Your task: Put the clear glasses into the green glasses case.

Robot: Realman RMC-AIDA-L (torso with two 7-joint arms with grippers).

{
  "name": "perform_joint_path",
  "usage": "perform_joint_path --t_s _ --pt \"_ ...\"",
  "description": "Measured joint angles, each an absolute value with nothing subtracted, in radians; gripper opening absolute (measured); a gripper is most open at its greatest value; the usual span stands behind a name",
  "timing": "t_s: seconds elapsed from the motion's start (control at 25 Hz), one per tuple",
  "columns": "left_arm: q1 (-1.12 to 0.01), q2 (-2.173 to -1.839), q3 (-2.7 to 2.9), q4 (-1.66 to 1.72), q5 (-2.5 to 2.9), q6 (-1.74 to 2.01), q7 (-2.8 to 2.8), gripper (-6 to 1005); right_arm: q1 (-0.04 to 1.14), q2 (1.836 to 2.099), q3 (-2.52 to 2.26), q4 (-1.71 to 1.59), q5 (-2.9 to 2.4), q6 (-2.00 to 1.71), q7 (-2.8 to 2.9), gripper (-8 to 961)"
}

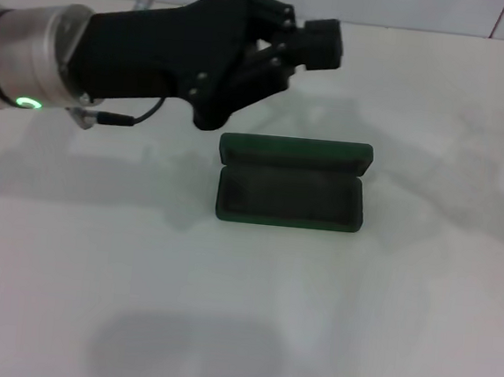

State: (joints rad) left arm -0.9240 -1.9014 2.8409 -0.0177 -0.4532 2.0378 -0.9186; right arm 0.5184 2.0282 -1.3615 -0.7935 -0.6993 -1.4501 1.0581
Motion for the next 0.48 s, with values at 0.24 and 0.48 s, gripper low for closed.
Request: perform_joint_path --t_s 0.24,0.48 --pt "-0.949 -1.920 2.841 -0.018 -0.460 2.037 -0.920 36 0.517 2.028 -1.376 -0.787 -0.687 -1.457 1.057 88" --pt "-0.955 -1.927 2.841 -0.018 -0.475 2.037 -0.920 37 0.521 2.028 -1.399 -0.777 -0.685 -1.459 1.057 88"
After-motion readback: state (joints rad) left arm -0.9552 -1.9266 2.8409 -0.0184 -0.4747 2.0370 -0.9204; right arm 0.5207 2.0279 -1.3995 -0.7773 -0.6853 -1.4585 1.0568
